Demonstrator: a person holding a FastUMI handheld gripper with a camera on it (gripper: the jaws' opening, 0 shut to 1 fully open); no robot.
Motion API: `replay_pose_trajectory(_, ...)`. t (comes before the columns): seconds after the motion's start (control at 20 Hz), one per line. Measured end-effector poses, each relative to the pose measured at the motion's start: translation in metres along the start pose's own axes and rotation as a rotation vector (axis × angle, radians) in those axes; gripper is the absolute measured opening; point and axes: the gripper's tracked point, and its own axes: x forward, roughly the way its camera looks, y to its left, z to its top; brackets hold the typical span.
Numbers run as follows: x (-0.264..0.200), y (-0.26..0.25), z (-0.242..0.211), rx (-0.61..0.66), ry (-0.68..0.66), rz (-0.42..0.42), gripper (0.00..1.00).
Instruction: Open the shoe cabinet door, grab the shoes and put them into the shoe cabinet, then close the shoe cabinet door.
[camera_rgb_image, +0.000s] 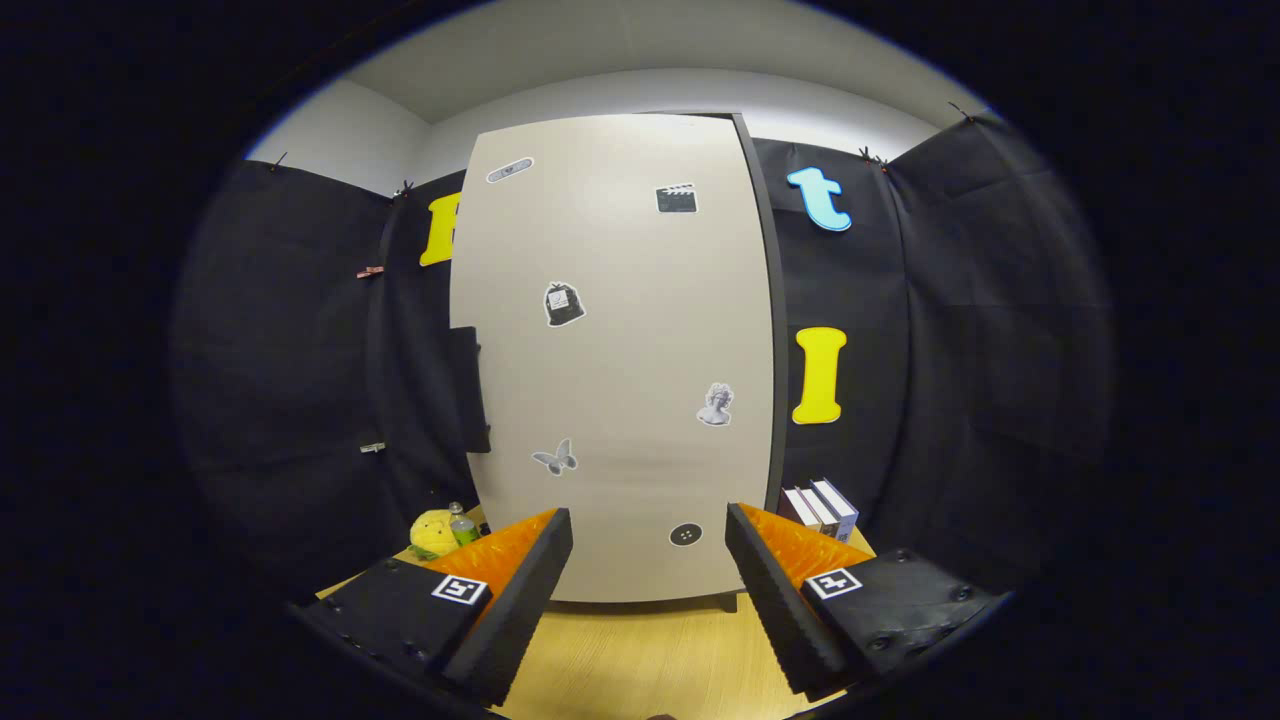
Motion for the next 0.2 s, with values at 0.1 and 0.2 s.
replay_pose_trajectory(0.1,-0.0003,0.0037,-0.0014,0.007,0.003,0.029,0.99)
replay_pose_trajectory(0.2,-0.0009,0.0048,-0.0011,0.013,0.011,0.039,0.99)
